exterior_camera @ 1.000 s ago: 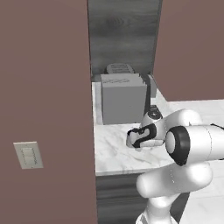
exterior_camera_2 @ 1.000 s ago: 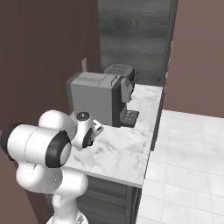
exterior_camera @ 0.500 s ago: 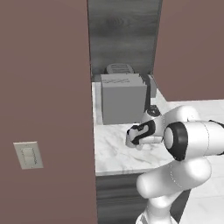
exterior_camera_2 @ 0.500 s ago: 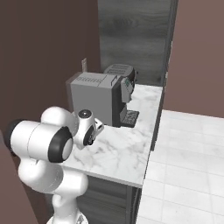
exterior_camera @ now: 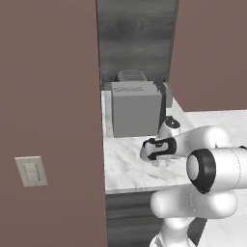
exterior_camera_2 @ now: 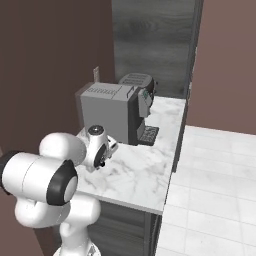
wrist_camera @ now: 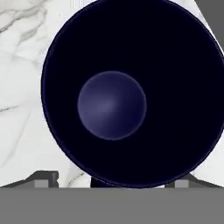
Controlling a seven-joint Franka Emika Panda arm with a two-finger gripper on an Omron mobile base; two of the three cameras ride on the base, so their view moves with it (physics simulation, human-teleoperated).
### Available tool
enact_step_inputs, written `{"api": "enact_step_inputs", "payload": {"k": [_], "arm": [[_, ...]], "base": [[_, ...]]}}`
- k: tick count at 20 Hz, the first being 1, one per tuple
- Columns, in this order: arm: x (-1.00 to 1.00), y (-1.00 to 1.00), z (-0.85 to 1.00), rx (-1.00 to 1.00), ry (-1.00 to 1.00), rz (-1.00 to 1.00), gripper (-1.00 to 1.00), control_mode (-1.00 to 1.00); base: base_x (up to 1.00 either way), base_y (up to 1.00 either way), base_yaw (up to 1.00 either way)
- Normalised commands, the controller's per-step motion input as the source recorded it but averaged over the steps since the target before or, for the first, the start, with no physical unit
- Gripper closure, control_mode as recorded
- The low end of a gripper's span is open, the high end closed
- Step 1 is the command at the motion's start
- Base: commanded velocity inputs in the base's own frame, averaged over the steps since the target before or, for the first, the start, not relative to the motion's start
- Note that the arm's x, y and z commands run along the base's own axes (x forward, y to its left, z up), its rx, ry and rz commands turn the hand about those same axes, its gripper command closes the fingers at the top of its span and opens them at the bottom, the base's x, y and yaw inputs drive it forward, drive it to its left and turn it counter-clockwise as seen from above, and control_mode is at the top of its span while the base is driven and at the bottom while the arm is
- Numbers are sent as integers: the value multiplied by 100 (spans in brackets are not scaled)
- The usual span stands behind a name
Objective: Clear the mugs and bowl far away from the sink.
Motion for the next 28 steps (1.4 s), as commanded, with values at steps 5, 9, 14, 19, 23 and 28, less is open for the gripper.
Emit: {"api": "enact_step_inputs", "payload": {"k": [5,9,14,19,23,28], "arm": [[-27,0,0,0,0,0,-100,-100],[-14,0,6,0,0,0,-100,-100],[0,0,13,0,0,0,-100,-100],[-9,-7,29,0,0,0,-100,-100],[-49,-31,43,0,0,0,-100,-100],[-67,-39,57,0,-8,0,-100,-100]], "base": [[0,0,0],[0,0,0],[0,0,0],[0,0,0],[0,0,0],[0,0,0]]}}
